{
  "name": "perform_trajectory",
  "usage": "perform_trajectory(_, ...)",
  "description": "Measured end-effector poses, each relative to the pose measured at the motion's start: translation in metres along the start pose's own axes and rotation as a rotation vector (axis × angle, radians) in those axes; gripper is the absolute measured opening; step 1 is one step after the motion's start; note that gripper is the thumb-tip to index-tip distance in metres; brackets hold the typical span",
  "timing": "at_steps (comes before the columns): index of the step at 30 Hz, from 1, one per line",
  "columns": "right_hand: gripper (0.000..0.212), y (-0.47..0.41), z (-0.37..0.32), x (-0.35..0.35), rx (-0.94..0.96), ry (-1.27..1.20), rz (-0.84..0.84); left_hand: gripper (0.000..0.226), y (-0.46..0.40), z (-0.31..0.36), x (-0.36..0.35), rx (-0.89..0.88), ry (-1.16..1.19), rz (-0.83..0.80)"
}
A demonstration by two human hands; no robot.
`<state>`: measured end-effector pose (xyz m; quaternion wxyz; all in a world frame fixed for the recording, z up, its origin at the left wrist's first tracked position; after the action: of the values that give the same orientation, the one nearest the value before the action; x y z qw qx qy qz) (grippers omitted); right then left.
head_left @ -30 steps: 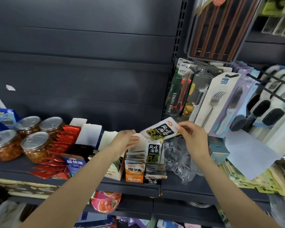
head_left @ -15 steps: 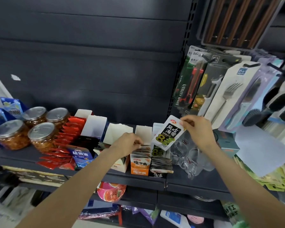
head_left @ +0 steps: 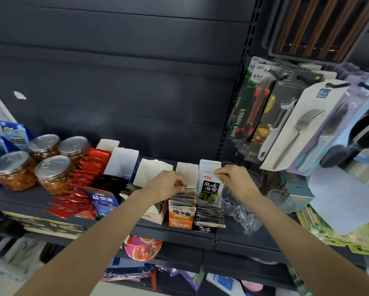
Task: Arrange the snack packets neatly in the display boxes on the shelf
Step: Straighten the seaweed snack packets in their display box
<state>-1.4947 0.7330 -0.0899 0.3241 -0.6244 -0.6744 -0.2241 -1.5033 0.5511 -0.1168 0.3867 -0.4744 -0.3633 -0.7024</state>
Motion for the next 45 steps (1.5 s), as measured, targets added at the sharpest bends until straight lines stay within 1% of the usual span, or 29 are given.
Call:
perform_trajectory(4, 0.020, -0.004, 0.008, -0.016, -0.056, 0.103, -0.048, 0.026, -0.001, -0.001, -0.001, 0.004, -0.016, -0.005)
perform_trajectory(8, 0.021, -0.006, 0.008, -0.020, -0.005, 0.225, 0.037, 0.025, -0.001, -0.001, -0.003, -0.012, -0.053, -0.025)
perform_trajectory(10, 0.018, -0.006, 0.009, -0.023, 0.022, 0.313, 0.070, 0.024, -0.001, -0.001, -0.004, -0.023, -0.071, -0.033)
perform_trajectory(13, 0.019, -0.006, 0.011, -0.026, 0.055, 0.380, 0.042, 0.024, -0.001, 0.001, -0.004, -0.035, -0.069, -0.032)
perform_trajectory(16, 0.026, 0.001, 0.011, -0.020, 0.056, 0.305, 0.017, 0.025, -0.001, 0.001, -0.005, -0.031, -0.068, -0.034)
perform_trajectory(19, 0.026, 0.012, 0.008, -0.004, 0.055, 0.114, 0.059, 0.025, -0.001, 0.001, -0.006, -0.028, -0.064, -0.037)
perform_trajectory(21, 0.023, 0.019, 0.007, 0.000, 0.027, 0.053, -0.017, 0.024, 0.000, 0.001, -0.006, -0.028, -0.056, -0.029)
perform_trajectory(23, 0.021, 0.027, 0.006, -0.005, -0.030, 0.014, -0.162, 0.024, 0.001, 0.000, -0.007, -0.029, -0.049, -0.014)
perform_trajectory(24, 0.021, 0.031, 0.004, -0.008, -0.042, 0.004, -0.220, 0.025, 0.002, 0.000, -0.007, -0.029, -0.044, -0.008)
perform_trajectory(26, 0.022, 0.036, 0.000, -0.015, -0.038, 0.010, -0.281, 0.025, 0.004, 0.000, -0.008, -0.028, -0.040, 0.002)
perform_trajectory(34, 0.018, 0.035, 0.003, -0.029, -0.035, 0.083, -0.304, 0.023, 0.002, -0.001, -0.009, -0.020, -0.021, 0.006)
perform_trajectory(38, 0.018, 0.029, 0.004, -0.028, -0.032, 0.153, -0.267, 0.024, 0.002, -0.001, -0.008, -0.017, -0.016, 0.004)
perform_trajectory(42, 0.017, 0.023, 0.008, -0.011, -0.079, 0.049, -0.100, 0.023, 0.003, -0.001, -0.009, -0.014, -0.011, 0.006)
perform_trajectory(45, 0.014, 0.022, 0.002, 0.002, -0.043, -0.032, -0.039, 0.023, 0.004, -0.001, -0.010, -0.012, -0.007, 0.009)
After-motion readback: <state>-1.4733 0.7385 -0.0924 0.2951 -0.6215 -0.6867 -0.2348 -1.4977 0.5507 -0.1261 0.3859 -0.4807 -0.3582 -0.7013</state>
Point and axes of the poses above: each hand's wrist, its own y-axis away from the middle knuckle, its own x-axis out of the back of the hand, z = x × y, the point moved 7 cm from there along -y, towards the middle knuckle, and after that the axes turned 14 degrees about -y, right-handed, at the moved point
